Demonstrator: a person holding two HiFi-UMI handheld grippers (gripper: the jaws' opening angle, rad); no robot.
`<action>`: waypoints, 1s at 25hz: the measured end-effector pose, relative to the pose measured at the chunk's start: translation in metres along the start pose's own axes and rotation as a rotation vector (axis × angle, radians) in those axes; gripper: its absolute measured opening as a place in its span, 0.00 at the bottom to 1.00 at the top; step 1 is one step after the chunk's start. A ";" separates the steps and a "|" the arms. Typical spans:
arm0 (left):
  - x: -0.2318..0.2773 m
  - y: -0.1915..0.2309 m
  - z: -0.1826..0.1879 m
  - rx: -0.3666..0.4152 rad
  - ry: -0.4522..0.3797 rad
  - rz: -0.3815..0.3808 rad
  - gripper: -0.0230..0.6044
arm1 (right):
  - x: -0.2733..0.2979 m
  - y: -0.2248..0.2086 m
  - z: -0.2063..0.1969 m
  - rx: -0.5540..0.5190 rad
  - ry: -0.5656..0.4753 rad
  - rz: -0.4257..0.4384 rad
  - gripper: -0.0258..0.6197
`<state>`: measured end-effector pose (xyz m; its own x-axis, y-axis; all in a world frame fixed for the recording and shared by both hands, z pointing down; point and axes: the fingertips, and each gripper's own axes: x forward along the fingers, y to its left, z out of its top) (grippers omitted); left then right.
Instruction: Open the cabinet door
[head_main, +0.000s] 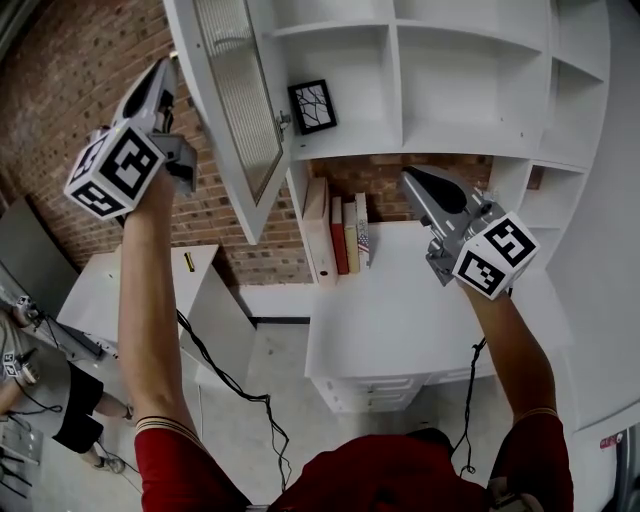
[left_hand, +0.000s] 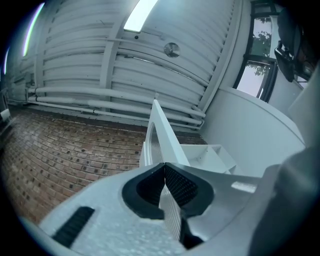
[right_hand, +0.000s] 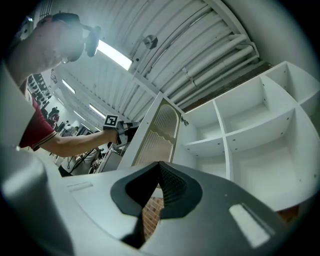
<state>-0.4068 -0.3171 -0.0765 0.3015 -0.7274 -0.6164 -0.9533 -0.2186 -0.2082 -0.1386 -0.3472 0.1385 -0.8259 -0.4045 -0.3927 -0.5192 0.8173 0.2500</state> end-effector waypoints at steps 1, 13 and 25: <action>-0.002 0.000 0.000 0.002 0.000 0.004 0.05 | -0.001 -0.001 0.001 -0.001 0.000 -0.002 0.06; -0.055 -0.064 0.010 0.044 0.000 -0.034 0.04 | -0.017 0.004 0.029 -0.023 -0.027 0.034 0.06; -0.097 -0.246 -0.056 0.025 0.121 -0.141 0.04 | -0.104 -0.002 0.044 0.002 -0.024 0.069 0.06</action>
<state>-0.2028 -0.2293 0.0773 0.4261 -0.7638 -0.4848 -0.9008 -0.3086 -0.3056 -0.0418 -0.2889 0.1404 -0.8543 -0.3373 -0.3954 -0.4605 0.8440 0.2750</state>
